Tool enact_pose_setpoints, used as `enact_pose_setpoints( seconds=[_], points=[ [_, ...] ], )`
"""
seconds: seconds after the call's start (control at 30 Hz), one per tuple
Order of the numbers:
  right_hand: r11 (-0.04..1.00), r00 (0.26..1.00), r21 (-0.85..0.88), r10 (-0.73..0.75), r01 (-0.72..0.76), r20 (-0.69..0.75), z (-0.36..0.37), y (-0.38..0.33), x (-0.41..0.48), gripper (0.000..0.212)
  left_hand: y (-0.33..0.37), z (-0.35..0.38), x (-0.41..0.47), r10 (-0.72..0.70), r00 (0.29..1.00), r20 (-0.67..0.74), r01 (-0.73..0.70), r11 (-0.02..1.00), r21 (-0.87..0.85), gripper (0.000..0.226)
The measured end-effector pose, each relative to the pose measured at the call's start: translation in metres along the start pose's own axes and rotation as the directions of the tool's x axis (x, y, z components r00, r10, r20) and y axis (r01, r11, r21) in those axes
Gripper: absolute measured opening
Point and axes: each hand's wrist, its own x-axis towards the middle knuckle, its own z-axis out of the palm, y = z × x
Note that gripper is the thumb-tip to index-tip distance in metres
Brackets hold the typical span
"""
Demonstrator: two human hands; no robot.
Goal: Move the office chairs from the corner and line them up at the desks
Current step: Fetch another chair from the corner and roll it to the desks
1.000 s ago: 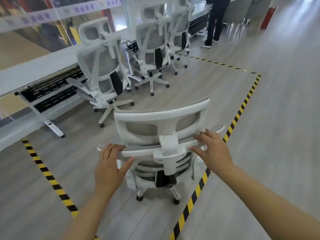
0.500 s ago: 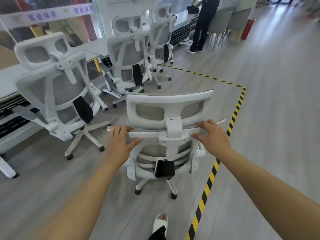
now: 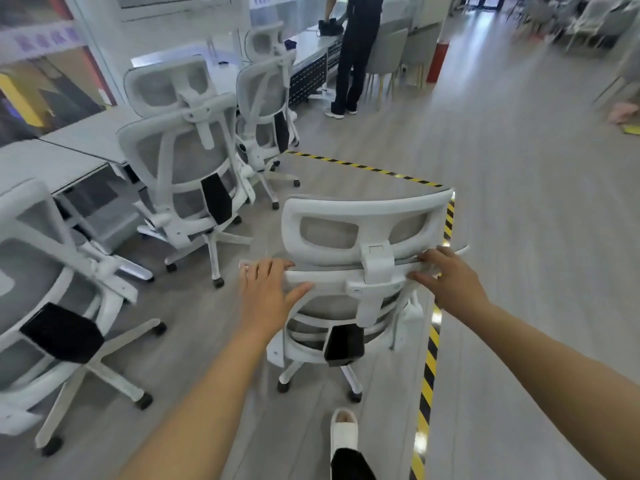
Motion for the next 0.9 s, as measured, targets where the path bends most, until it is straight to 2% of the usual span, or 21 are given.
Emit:
enact_pose_setpoints(
  seconds=[0.13,0.23,0.37,0.5,0.6,0.7,0.8,0.9],
  points=[
    [0.999,0.999,0.026,-0.033,0.034,-0.028,-0.005,0.029,0.107,0.03,0.012,0.039,0.102,-0.039,0.998,0.05,0.038,0.999,0.005,0.058],
    [1.0,1.0,0.026,0.0,0.001,-0.015,-0.011,0.041,0.19,0.034,0.02,0.059,0.181,-0.033,0.996,0.086,0.03,0.999,0.043,0.055],
    [0.977,1.0,-0.212,0.001,-0.006,-0.025,-0.013,0.057,0.304,0.036,0.023,0.082,0.281,-0.037,0.986,0.161,0.036,0.999,0.01,0.048],
    [0.912,0.993,-0.396,0.116,-0.106,0.0,-0.005,0.054,0.393,0.044,0.016,0.1,0.383,0.018,0.937,0.35,-0.019,1.0,-0.002,0.056],
    [0.94,0.983,-0.286,0.18,-0.185,-0.043,0.008,0.045,0.441,0.046,0.013,0.116,0.455,0.05,0.902,0.428,-0.07,0.997,0.03,0.063],
    [0.96,0.975,-0.18,0.204,-0.216,-0.083,0.021,0.04,0.475,0.05,0.007,0.134,0.517,0.042,0.903,0.428,-0.089,0.992,0.09,0.066],
    [0.958,0.963,-0.099,0.263,-0.267,-0.056,0.029,0.035,0.508,0.064,-0.001,0.153,0.57,0.032,0.907,0.421,-0.072,0.994,0.079,0.067],
    [0.958,0.958,-0.032,0.282,-0.283,-0.05,0.033,0.032,0.541,0.068,-0.003,0.171,0.618,0.054,0.906,0.42,-0.086,0.995,0.057,0.068]
  ],
)
